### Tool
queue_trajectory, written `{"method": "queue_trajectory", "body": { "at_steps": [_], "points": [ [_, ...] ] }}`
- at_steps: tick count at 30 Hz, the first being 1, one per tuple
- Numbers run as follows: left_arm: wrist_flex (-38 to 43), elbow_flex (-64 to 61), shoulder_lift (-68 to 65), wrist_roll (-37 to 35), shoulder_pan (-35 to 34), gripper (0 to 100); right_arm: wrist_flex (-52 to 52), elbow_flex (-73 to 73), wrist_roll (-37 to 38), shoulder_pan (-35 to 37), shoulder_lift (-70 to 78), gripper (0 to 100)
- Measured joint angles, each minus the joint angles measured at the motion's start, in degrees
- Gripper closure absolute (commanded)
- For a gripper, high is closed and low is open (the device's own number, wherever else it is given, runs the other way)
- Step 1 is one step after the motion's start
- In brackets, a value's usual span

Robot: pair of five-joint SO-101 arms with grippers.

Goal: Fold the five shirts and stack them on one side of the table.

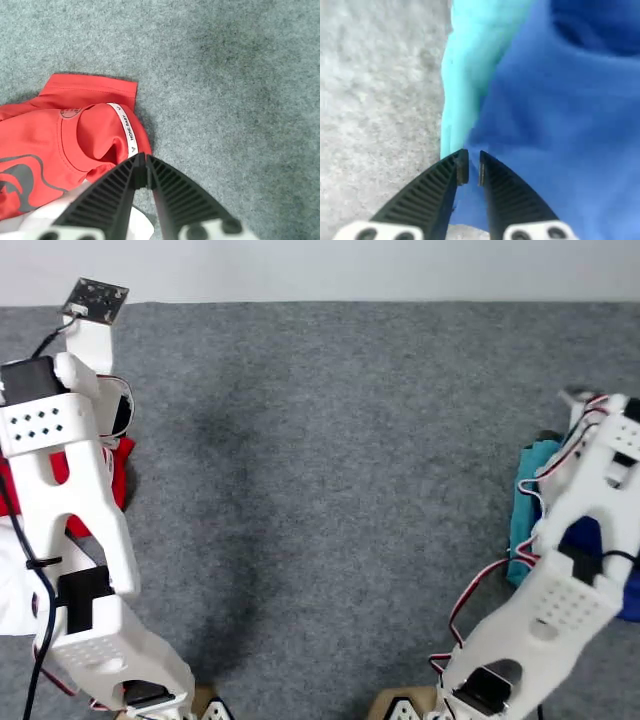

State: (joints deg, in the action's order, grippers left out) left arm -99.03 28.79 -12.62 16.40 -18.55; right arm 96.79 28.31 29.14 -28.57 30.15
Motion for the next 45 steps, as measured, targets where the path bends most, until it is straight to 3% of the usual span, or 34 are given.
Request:
{"method": "queue_trajectory", "body": {
  "at_steps": [7,14,19,26,31,37,45],
  "points": [
    [0.0,0.0,0.0,0.0,0.0,100,-16.26,-0.09,0.0,-2.11,-4.22,95.6],
    [0.0,0.0,0.0,0.0,0.0,100,-33.14,-0.35,-0.35,-1.76,8.09,95.6],
    [-0.09,0.0,0.0,0.0,0.0,100,-32.79,-0.18,-0.35,-1.41,8.09,95.6],
    [-0.09,0.0,0.0,0.0,0.0,100,-20.4,-0.18,-0.35,-1.76,-2.55,95.4],
    [-0.09,0.0,0.0,0.0,0.0,100,-18.73,-0.09,0.0,-7.91,-5.63,95.4],
    [-0.09,0.0,0.0,0.0,0.0,100,-29.01,0.09,8.35,-15.47,-0.09,95.6],
    [-0.09,0.0,-0.18,0.0,0.44,100,-47.65,0.09,9.93,-16.62,13.71,95.6]
  ]
}}
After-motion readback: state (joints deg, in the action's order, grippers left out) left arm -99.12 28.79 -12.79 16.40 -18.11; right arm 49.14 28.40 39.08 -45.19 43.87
